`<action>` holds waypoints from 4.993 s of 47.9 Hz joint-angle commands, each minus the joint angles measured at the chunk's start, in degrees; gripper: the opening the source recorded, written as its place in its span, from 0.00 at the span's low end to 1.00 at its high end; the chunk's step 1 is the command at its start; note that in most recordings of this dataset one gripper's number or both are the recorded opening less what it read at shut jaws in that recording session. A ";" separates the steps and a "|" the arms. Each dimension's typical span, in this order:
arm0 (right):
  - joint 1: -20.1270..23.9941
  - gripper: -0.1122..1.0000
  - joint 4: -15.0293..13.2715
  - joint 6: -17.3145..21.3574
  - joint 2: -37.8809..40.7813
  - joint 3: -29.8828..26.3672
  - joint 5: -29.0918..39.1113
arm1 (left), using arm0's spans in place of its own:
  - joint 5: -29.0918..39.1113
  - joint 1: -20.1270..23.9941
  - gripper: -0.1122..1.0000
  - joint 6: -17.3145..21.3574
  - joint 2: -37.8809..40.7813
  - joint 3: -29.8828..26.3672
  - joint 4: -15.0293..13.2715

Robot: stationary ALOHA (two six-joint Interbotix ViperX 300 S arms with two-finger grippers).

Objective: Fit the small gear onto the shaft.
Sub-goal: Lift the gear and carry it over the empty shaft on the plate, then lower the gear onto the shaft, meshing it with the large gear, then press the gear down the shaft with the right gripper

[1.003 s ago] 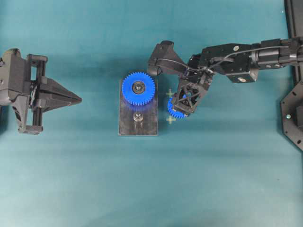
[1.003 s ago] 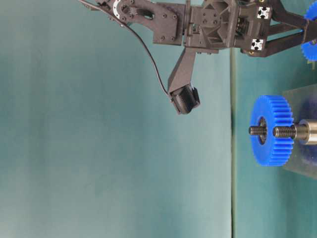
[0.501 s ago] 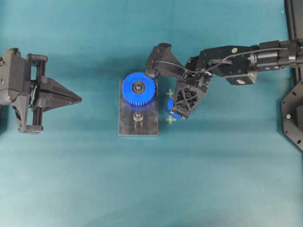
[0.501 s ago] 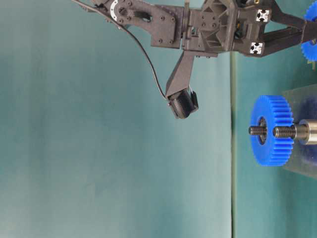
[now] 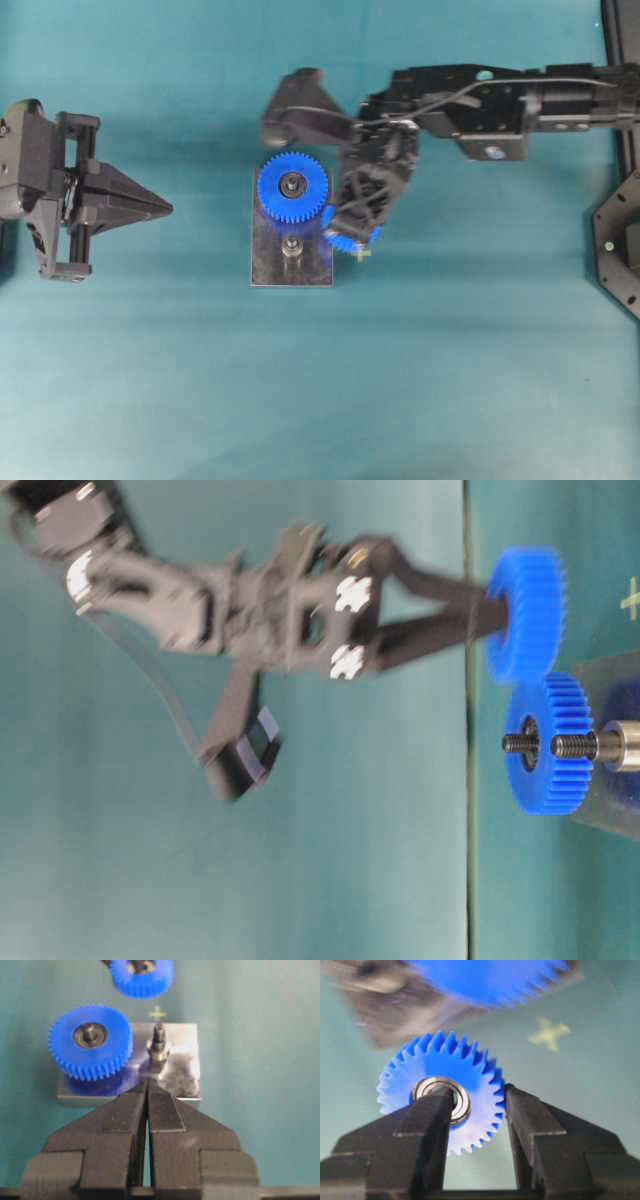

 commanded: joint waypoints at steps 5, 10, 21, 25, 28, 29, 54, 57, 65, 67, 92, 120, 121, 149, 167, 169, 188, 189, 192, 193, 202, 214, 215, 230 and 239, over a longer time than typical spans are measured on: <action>2.11 0.42 0.09 0.09 2.81 -6.77 0.09 | -0.53 0.18 0.10 -0.53 -0.44 -1.05 0.09; 2.37 0.42 -0.18 0.00 5.19 -9.58 0.00 | -0.35 0.18 0.10 -0.53 -0.88 -0.70 0.18; 2.72 0.42 -0.88 -0.18 7.47 -13.27 0.53 | -0.35 0.18 0.10 -0.70 -1.14 -0.62 0.09; 2.81 0.42 -0.88 0.00 7.91 -13.18 0.70 | -0.26 0.18 0.10 -0.70 -1.14 -0.62 0.18; 2.90 0.42 -0.88 0.00 8.17 -13.36 0.79 | -0.35 0.18 0.10 -0.70 -1.05 -0.53 0.18; 2.99 0.42 -0.79 0.00 8.26 -13.45 0.70 | -0.35 0.18 0.10 -0.70 -1.05 -0.44 0.18; 2.72 0.42 -0.79 0.35 8.79 -13.62 1.23 | -0.35 0.18 0.10 -0.70 -1.05 -0.35 0.18; 2.72 0.42 -0.88 0.35 8.79 -13.62 1.23 | -0.35 0.18 0.10 -0.70 -1.05 -0.26 0.09; 2.64 0.42 -0.79 0.53 8.88 -13.62 1.41 | -0.26 0.18 0.10 -0.70 -1.05 -0.35 0.18; 2.64 0.42 -0.88 0.53 8.88 -13.54 1.58 | -0.26 0.18 0.10 -0.70 -0.97 -0.35 0.18; 2.64 0.67 -3.08 0.09 7.38 -15.82 1.67 | -0.18 0.18 0.10 -0.70 -1.23 -0.26 0.18; 2.99 0.09 -3.08 0.09 9.93 -14.33 4.13 | -0.26 0.18 0.10 -0.70 -0.88 0.18 0.18; 2.90 0.09 -3.08 0.18 9.93 -13.97 4.13 | -0.26 0.18 0.10 -0.70 -0.88 0.18 0.09; 4.92 0.09 -5.19 5.63 4.66 -14.15 3.16 | -0.26 0.18 0.10 -0.70 -0.88 0.18 0.18; 3.69 0.09 -7.21 4.31 11.60 -18.11 3.60 | -0.35 0.18 0.10 -0.70 -0.88 0.26 0.18; 3.69 0.09 -7.21 4.39 11.78 -17.75 3.87 | -0.44 0.18 0.10 -0.70 -0.88 0.26 0.18; 4.04 0.09 -7.12 7.03 8.35 -11.07 4.04 | -0.44 0.18 0.10 -0.70 -0.88 0.26 0.18; 4.22 0.09 -7.03 7.21 8.00 -10.72 4.04 | -0.53 0.26 0.10 -0.70 -0.88 0.35 0.18; 4.92 0.09 -6.33 7.38 6.94 -10.20 4.04 | -0.53 0.26 0.10 -0.70 -0.88 0.35 0.18; 5.27 0.09 -6.06 7.38 6.59 -10.11 4.13 | -0.53 0.26 0.10 -0.70 -0.88 0.35 0.09; 7.12 0.09 -5.89 9.58 2.72 -10.99 6.68 | -0.53 0.26 0.10 -0.70 -1.05 0.35 0.09; 6.50 0.09 -8.61 10.55 2.20 -14.41 6.42 | -0.53 0.26 0.10 -0.70 -0.88 0.35 0.09; 6.33 0.09 -8.70 10.46 2.64 -14.50 6.24 | -0.53 0.18 0.10 -0.70 -0.88 0.35 0.09; 3.96 0.09 -8.79 8.70 8.26 -14.77 1.05 | -0.62 0.26 0.10 -0.70 -0.88 0.09 0.18; 3.34 0.09 -8.79 8.09 8.96 -13.97 1.32 | -0.62 0.26 0.10 -0.70 -0.88 0.09 0.18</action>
